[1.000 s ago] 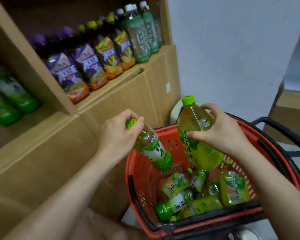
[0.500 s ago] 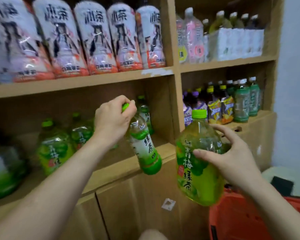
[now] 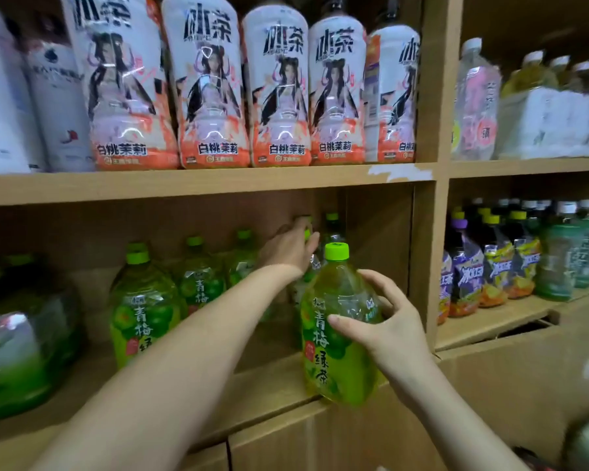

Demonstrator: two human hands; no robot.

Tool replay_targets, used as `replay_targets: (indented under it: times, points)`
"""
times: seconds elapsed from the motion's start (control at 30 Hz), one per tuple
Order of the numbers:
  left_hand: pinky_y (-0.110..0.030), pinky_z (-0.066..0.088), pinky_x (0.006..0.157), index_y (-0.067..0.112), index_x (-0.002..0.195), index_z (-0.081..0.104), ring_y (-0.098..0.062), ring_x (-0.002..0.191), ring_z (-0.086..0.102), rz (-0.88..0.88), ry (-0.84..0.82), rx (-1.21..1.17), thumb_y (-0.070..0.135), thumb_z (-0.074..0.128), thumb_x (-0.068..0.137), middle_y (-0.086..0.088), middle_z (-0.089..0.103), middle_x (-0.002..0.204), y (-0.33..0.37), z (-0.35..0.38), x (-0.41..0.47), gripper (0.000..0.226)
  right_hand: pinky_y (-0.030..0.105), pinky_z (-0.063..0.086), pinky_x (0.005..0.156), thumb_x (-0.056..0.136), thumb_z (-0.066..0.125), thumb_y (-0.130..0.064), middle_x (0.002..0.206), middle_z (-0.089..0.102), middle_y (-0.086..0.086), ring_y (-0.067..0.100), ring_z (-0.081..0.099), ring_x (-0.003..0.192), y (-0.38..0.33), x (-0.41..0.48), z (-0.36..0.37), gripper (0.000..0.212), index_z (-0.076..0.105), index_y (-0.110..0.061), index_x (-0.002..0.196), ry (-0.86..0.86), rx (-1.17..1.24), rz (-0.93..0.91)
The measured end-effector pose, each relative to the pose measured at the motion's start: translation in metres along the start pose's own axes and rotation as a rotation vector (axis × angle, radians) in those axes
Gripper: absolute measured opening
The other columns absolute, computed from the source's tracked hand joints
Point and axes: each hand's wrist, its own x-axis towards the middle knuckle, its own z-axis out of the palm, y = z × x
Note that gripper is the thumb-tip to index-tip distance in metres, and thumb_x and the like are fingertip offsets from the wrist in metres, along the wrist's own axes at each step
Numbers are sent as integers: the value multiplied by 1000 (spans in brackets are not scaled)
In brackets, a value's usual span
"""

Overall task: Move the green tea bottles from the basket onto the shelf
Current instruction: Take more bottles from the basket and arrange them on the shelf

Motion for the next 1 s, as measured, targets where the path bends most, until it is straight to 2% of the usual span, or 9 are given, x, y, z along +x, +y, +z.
replay_targets:
  times: [0.13,0.23,0.33,0.43,0.63,0.77,0.83,0.9,1.0]
  points:
    - [-46,41,98,28,134,30,-38,119,49,-32,-224,-159,49,35,96,-17,47,133,-10,10,14,44,30,56,84,57,88,-15,109,67,-9,3,66,95,15,6,15,72,57,-37,118,-102,39,26]
    - [-44,41,98,30,134,36,-33,122,46,-34,-180,-174,48,42,94,-15,50,133,-10,12,16,44,16,53,77,71,76,-20,119,62,-15,-8,61,101,16,14,12,72,46,-40,133,-297,82,63]
    - [-37,40,101,28,142,35,-30,127,45,-57,-120,-296,47,41,95,-13,49,140,-9,-1,1,51,14,47,90,81,59,-39,124,51,-28,-11,53,112,8,16,8,73,20,-52,141,-453,-85,73]
    - [-36,37,104,32,144,28,-27,128,45,-160,-42,-461,50,35,96,-6,48,141,-15,-29,-38,52,29,44,99,84,48,-52,126,44,-8,4,50,110,5,5,19,71,7,-53,142,-298,-378,11]
    - [-23,36,103,40,144,26,-8,127,46,-32,-201,-599,48,38,96,5,50,140,-44,-33,-156,50,38,48,84,74,51,-70,131,39,8,29,56,107,3,-16,66,100,-6,-34,148,-104,-701,-14]
    - [-29,37,109,42,141,34,4,128,42,-50,-123,-610,42,49,94,19,46,140,-78,-45,-173,49,39,47,86,68,59,-71,138,40,11,31,53,115,10,-10,103,112,-9,-30,147,-94,-739,-71]
    - [-27,37,105,34,137,43,-6,125,45,-118,115,-348,40,61,86,13,51,133,-99,-56,-174,54,38,48,82,62,63,-73,131,35,12,33,54,107,13,-10,122,116,-4,-30,146,-67,-727,-58]
    - [-38,35,104,24,139,39,-26,128,39,-188,386,12,44,72,73,-4,45,138,-126,-63,-169,76,36,50,75,59,68,-71,117,30,9,32,56,93,14,-9,140,117,1,-29,145,-39,-719,-52]
    - [-48,28,111,23,146,17,-36,135,28,-418,366,-24,49,82,59,-13,27,150,-167,-60,-156,112,35,50,67,61,69,-68,106,26,4,27,52,77,14,-5,164,114,3,-27,145,-48,-702,-33]
